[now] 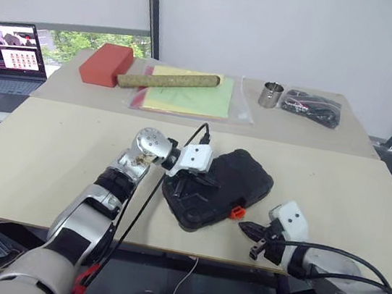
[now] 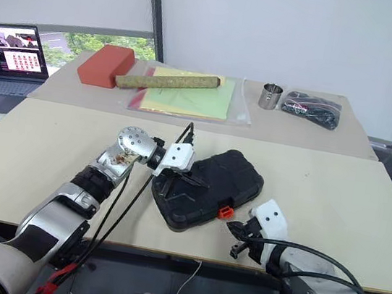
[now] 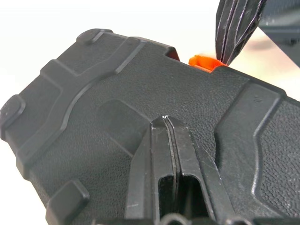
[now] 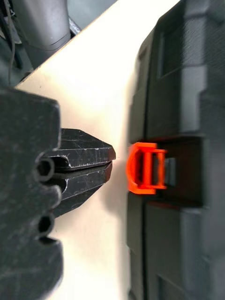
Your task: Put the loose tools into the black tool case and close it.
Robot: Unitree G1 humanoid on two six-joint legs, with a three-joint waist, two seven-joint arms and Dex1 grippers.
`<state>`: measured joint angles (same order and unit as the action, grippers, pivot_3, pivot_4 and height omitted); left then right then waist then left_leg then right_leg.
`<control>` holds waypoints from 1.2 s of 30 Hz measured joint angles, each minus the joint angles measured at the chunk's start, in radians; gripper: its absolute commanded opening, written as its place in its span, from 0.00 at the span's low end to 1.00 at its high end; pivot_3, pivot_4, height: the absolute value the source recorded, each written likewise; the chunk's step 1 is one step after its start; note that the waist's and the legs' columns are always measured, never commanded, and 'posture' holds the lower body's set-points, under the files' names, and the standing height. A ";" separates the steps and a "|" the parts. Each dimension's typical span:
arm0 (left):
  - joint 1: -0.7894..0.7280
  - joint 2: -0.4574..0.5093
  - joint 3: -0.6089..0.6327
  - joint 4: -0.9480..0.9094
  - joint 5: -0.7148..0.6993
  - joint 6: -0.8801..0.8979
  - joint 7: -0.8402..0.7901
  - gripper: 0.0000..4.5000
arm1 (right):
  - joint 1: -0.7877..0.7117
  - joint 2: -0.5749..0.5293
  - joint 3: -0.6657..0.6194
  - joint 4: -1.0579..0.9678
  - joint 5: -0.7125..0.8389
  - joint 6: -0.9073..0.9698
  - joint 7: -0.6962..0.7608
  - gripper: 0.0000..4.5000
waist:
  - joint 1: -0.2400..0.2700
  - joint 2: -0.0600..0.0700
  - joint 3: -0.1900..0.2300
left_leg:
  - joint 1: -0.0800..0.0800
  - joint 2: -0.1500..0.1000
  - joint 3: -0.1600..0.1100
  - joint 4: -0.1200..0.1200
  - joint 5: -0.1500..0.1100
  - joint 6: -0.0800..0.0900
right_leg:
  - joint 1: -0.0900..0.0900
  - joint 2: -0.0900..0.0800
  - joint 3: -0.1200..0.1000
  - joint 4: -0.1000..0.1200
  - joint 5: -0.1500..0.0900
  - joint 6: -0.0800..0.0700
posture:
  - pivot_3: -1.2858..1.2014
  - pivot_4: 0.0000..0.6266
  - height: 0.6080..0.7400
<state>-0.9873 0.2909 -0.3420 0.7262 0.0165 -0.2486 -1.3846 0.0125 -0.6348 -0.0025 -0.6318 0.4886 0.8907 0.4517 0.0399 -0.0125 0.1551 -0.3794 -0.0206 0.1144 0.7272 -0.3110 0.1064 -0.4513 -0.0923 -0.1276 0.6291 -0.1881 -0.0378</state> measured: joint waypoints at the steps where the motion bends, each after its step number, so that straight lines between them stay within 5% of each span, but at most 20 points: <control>1: -0.002 -0.002 0.000 0.006 0.001 -0.004 0.000 0.00 | -0.008 0.007 0.012 0.021 -0.015 -0.012 -0.001 0.01 | 0.000 0.001 0.000 | 0.000 0.000 0.000 0.000 0.000 0.000 | 0.000 0.000 0.000 0.000 0.000 0.000 | 0.52 0.24 0.98; 36: -0.003 0.007 0.006 0.025 0.020 -0.007 -0.004 0.00 | -0.159 0.004 0.040 0.031 -0.034 0.059 0.027 0.01 | -0.015 0.002 -0.002 | 0.000 0.001 0.000 0.000 -0.001 0.001 | -0.001 0.000 0.000 0.000 0.000 0.002 | 0.52 0.24 0.98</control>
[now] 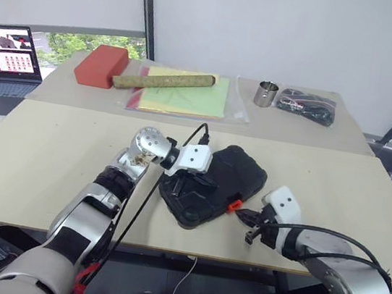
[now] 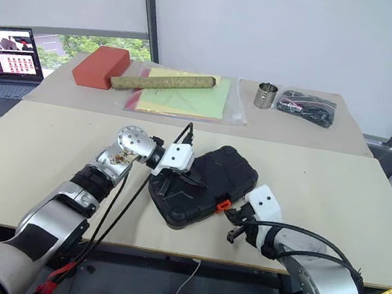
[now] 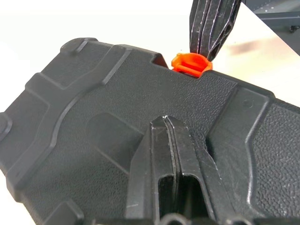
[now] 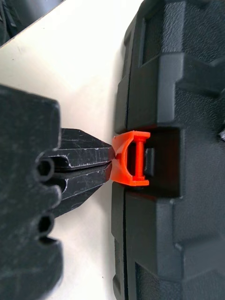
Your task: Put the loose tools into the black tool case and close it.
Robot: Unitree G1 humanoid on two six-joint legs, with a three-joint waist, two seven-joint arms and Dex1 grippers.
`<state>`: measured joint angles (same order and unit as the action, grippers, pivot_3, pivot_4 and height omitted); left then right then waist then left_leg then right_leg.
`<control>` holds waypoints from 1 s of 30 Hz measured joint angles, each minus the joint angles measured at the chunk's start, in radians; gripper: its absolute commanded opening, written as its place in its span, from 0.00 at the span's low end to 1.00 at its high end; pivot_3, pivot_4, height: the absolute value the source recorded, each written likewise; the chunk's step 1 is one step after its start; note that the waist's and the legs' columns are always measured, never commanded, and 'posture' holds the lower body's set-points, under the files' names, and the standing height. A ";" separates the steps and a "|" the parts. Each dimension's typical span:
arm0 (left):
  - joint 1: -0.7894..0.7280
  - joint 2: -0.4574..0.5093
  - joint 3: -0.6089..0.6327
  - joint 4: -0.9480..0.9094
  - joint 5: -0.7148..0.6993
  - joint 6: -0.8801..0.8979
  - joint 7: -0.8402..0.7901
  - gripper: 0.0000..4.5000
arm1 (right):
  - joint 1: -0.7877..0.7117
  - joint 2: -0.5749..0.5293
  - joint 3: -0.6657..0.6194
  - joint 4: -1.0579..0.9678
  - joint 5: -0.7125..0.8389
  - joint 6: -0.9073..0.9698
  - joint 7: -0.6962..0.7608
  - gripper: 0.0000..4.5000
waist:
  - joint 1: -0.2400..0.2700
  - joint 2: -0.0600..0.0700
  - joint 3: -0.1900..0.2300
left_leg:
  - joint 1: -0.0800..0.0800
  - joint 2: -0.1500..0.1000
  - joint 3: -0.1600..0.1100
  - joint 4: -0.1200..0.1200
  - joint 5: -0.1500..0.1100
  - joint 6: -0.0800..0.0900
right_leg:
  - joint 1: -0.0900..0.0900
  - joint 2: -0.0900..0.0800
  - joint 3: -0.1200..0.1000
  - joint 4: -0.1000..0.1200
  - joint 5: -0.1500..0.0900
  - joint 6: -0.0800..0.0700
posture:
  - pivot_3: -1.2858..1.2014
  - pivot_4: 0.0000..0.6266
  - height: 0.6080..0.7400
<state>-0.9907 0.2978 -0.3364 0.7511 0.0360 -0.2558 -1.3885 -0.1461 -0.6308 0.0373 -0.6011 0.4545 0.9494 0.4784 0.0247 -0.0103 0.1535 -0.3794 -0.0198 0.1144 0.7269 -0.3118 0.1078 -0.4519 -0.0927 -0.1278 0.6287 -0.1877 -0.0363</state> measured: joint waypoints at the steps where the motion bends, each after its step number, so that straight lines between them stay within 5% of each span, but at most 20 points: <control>1: 0.001 0.002 0.000 0.000 0.000 0.000 0.001 0.00 | -0.004 0.002 0.000 -0.007 0.004 0.002 0.003 0.01 | -0.001 0.000 0.000 | 0.000 0.000 0.000 0.000 0.000 0.000 | 0.000 0.000 0.000 0.000 0.000 0.000 | 0.52 0.24 0.98; 13: 0.003 -0.006 0.000 0.001 0.001 -0.002 0.005 0.00 | -0.035 0.004 -0.010 -0.034 0.014 -0.021 0.023 0.01 | 0.000 0.002 -0.003 | 0.000 0.000 0.000 -0.001 -0.001 0.001 | 0.001 0.000 0.000 -0.001 0.000 0.000 | 0.52 0.24 0.98; 17: 0.007 0.001 0.017 0.001 -0.007 0.024 0.017 0.22 | 0.039 -0.030 -0.091 -0.101 0.084 -0.019 0.070 0.25 | 0.003 0.002 -0.003 | 0.000 0.000 0.000 -0.001 -0.001 0.002 | 0.001 0.000 -0.001 -0.002 0.000 0.000 | 0.52 0.24 0.98; 20: 0.013 0.037 0.055 -0.023 -0.045 0.118 0.011 0.50 | 0.109 -0.089 -0.181 -0.143 0.158 -0.020 0.146 0.50 | -0.005 0.001 -0.003 | -0.001 0.000 0.000 -0.001 -0.002 0.002 | 0.000 0.000 -0.001 -0.003 0.000 0.001 | 0.52 0.24 0.98; 26: 0.190 0.360 0.166 -0.307 -0.188 0.457 -0.146 0.96 | 0.167 -0.294 -0.487 -0.038 0.247 -0.089 0.412 0.95 | -0.029 0.001 -0.001 | 0.001 0.000 0.002 -0.010 0.001 -0.002 | -0.004 0.002 0.001 -0.003 -0.001 -0.001 | 0.52 0.24 0.98; 30: 0.335 0.586 0.253 -0.548 -0.358 0.738 -0.208 1.00 | 0.178 -0.439 -0.606 0.111 0.295 -0.126 0.648 0.99 | -0.020 0.001 0.007 | -0.002 0.000 0.002 -0.011 0.001 -0.002 | -0.005 0.002 0.001 -0.004 -0.002 -0.002 | 0.52 0.24 0.98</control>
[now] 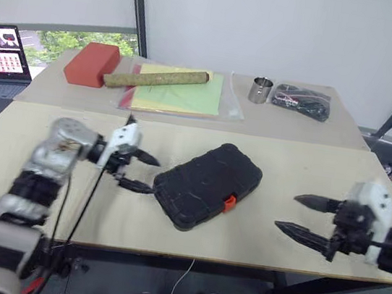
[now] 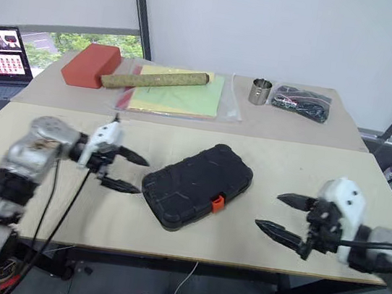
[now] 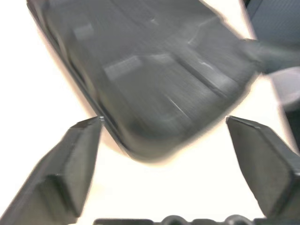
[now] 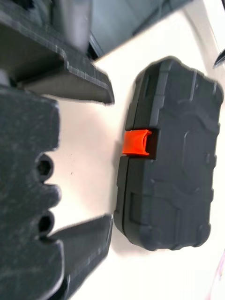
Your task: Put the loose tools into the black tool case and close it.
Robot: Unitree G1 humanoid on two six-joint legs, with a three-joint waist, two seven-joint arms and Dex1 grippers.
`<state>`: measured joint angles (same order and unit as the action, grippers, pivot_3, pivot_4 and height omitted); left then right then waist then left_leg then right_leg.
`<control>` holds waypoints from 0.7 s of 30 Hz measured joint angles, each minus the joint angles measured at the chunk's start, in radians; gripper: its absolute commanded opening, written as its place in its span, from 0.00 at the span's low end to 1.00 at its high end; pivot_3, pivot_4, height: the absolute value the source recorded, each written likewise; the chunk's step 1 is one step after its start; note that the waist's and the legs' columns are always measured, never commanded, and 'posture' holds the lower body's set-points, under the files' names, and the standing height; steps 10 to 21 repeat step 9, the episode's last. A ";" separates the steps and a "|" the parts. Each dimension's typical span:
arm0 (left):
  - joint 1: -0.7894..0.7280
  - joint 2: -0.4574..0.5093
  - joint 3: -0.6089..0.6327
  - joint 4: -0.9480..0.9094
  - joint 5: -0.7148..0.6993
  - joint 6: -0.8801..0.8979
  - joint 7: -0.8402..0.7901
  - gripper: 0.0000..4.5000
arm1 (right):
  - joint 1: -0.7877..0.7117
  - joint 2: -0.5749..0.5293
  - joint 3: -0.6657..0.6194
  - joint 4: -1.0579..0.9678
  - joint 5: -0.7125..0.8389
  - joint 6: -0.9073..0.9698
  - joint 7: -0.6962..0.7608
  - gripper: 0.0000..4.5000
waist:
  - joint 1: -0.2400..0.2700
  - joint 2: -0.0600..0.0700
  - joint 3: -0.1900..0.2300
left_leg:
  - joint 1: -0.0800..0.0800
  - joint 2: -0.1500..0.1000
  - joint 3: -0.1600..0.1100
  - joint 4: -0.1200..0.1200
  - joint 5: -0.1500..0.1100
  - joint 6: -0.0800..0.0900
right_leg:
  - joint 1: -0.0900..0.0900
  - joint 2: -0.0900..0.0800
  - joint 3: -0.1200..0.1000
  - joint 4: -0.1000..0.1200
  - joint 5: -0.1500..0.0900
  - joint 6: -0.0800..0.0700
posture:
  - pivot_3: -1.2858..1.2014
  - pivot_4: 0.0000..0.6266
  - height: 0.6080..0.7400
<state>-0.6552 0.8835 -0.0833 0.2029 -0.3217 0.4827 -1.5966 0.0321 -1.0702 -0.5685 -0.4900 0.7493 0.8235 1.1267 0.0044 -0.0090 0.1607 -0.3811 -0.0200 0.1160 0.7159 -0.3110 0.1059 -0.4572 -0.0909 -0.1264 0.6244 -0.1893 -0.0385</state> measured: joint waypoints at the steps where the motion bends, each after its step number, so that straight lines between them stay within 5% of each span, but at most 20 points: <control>1: 0.014 0.033 0.037 -0.038 -0.021 0.040 0.008 1.00 | -0.003 -0.024 -0.028 0.036 0.005 -0.011 0.049 0.99 | 0.006 0.000 0.000 | 0.000 0.000 -0.001 0.000 0.000 0.000 | 0.001 0.000 0.000 -0.001 0.000 0.001 | 0.52 0.24 0.98; 6: 0.115 0.119 0.168 -0.216 -0.102 0.147 0.077 1.00 | -0.051 -0.094 -0.023 0.171 0.013 -0.077 0.197 0.99 | 0.029 0.000 0.001 | 0.000 -0.002 -0.003 0.000 -0.002 -0.002 | 0.004 -0.002 0.000 -0.008 -0.001 0.004 | 0.52 0.24 0.98; 21: 0.167 0.121 0.184 -0.244 -0.116 0.158 0.104 1.00 | -0.091 -0.095 0.019 0.205 0.009 -0.096 0.209 0.99 | 0.031 0.000 0.001 | 0.000 -0.002 -0.002 0.000 -0.003 -0.003 | 0.004 -0.002 0.000 -0.008 0.000 0.004 | 0.52 0.24 0.98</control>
